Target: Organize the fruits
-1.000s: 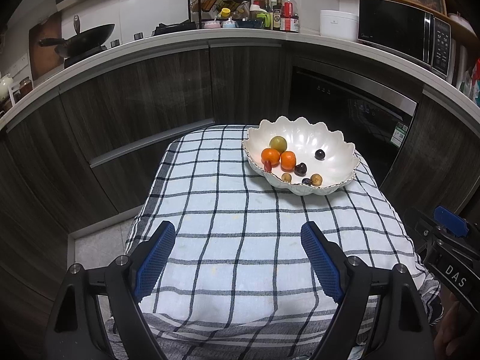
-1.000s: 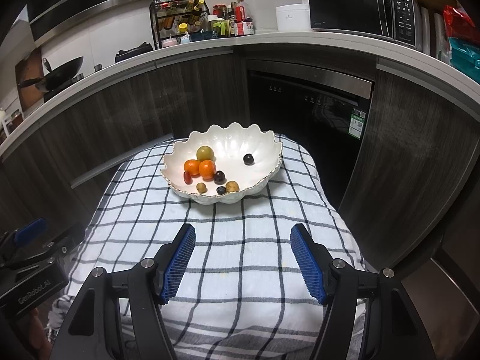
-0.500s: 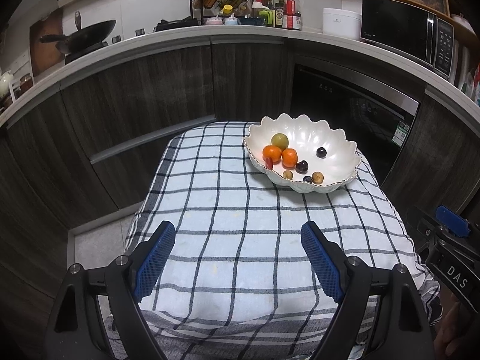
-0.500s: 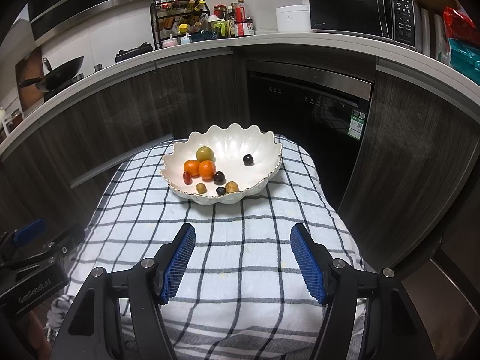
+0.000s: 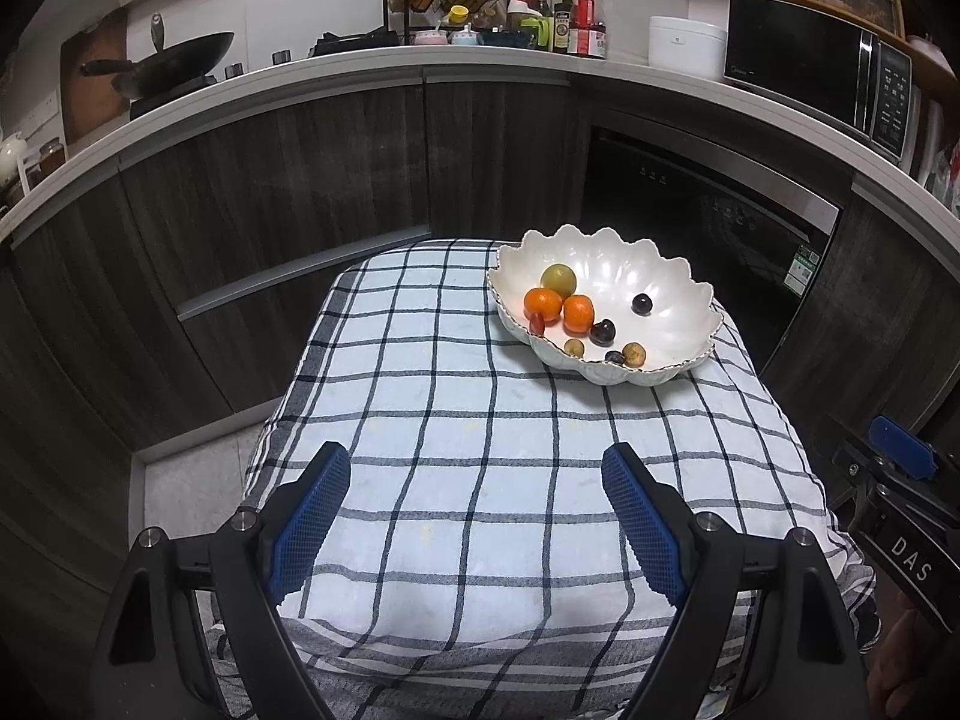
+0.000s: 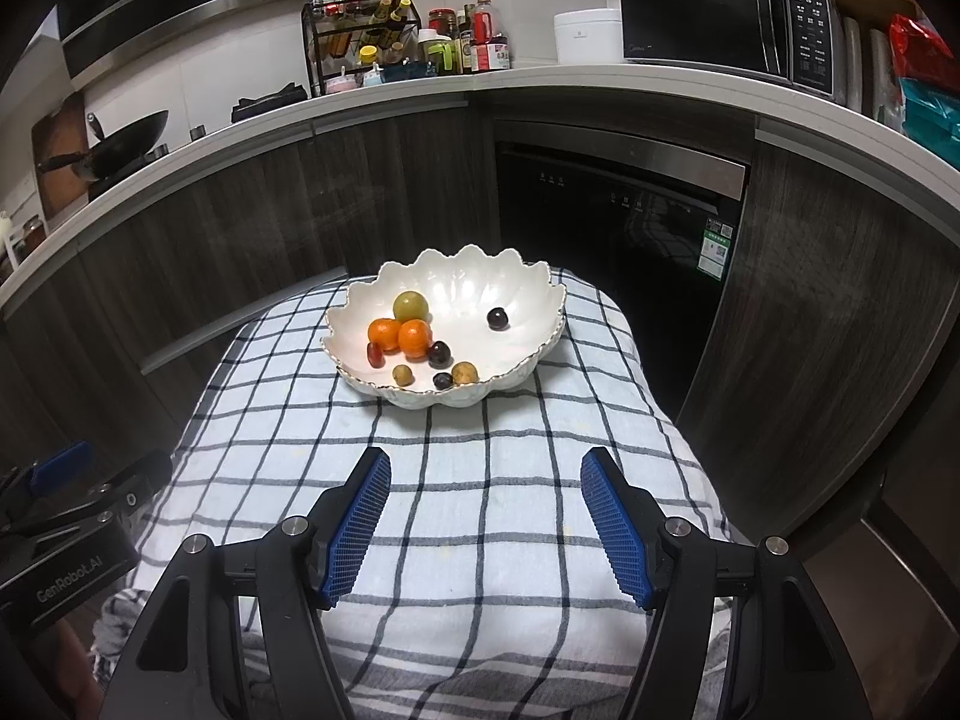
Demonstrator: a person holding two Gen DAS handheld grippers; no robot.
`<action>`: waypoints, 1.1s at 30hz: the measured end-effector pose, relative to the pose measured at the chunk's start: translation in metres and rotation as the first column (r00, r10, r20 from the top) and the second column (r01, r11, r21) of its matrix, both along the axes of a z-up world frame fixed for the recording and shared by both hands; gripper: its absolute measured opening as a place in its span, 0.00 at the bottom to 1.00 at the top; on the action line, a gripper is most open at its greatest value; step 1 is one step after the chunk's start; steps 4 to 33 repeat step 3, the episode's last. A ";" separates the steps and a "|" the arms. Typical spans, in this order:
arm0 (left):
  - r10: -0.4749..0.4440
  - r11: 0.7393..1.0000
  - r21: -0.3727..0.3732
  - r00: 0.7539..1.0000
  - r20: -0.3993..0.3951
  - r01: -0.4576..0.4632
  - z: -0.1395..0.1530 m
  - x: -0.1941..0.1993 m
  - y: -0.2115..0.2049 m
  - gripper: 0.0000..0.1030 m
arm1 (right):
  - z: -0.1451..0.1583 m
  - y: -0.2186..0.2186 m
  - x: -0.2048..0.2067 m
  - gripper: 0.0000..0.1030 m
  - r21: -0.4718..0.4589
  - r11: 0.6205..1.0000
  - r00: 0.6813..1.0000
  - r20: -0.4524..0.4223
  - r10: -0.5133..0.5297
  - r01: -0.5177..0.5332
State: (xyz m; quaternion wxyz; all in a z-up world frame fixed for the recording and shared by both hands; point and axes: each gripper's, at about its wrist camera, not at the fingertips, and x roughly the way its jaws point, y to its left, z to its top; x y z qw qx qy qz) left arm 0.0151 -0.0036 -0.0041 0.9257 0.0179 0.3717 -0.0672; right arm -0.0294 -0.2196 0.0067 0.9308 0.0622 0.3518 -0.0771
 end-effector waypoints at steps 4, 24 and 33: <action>0.001 1.000 0.004 1.000 0.006 -0.001 0.000 0.000 -0.001 0.84 | 0.000 0.000 0.000 0.65 0.001 1.000 1.000 0.000 0.000 0.000; 0.001 1.000 0.004 1.000 0.006 -0.001 0.000 0.000 -0.001 0.84 | 0.000 0.000 0.000 0.65 0.001 1.000 1.000 0.000 0.000 0.000; 0.001 1.000 0.004 1.000 0.006 -0.001 0.000 0.000 -0.001 0.84 | 0.000 0.000 0.000 0.65 0.001 1.000 1.000 0.000 0.000 0.000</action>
